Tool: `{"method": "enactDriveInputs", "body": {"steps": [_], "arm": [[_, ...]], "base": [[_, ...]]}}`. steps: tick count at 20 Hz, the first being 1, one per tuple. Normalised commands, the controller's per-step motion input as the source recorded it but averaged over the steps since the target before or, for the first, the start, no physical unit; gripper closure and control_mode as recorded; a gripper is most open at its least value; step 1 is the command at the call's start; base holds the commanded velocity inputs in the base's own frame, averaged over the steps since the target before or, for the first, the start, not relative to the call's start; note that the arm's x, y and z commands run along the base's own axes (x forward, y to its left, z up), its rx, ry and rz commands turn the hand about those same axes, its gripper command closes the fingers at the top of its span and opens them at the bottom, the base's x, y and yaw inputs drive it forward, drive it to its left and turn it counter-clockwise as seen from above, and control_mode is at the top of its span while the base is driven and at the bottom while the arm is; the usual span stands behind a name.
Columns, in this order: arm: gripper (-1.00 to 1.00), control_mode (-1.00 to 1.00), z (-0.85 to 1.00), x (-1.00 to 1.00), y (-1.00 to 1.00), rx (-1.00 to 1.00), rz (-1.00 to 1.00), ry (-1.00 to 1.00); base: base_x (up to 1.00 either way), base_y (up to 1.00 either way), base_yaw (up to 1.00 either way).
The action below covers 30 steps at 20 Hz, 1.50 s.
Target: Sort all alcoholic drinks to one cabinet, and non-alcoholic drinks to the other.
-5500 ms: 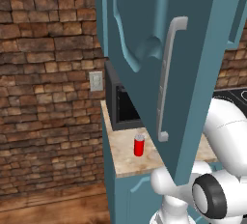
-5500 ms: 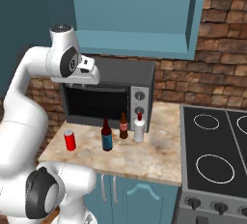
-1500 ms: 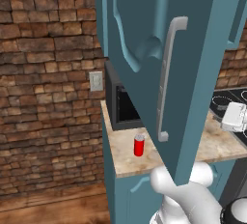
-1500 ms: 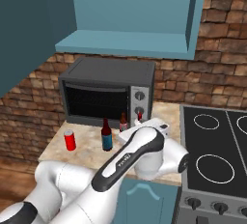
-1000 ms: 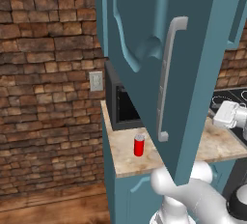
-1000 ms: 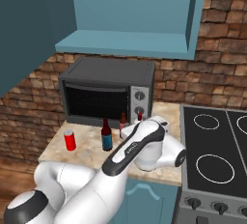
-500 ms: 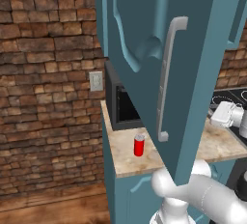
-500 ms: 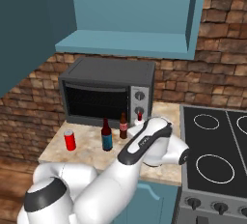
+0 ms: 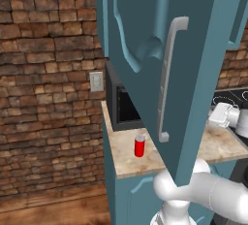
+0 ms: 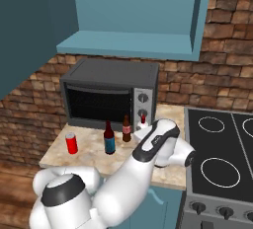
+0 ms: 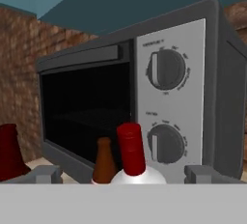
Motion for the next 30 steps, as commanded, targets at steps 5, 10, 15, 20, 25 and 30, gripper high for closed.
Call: {"method": "enactDriveInputs", "body": {"steps": [5,10,15,20,25,30], "arm": [[-1.00,-1.00,-0.14,0.26,-0.01,0.00,0.00,0.00],[-1.00,-1.00,-0.11,0.26,-0.09,0.00,0.00,0.00],[-1.00,-1.00,-0.08,0.18,-0.01,0.00,-0.01,0.00],[-1.00,-1.00,0.00,0.01,0.00,0.00,-0.01,0.00],[-1.00,-1.00,0.00,0.00,0.00,0.00,-0.01,0.00],[-1.00,-1.00,0.00,-0.02,0.01,0.00,-0.01,0.00]], "base": [[0.00,0.00,0.00],[0.00,0.00,0.00],[0.00,0.00,0.00],[0.00,0.00,0.00],[0.00,0.00,0.00],[0.00,0.00,0.00]]}}
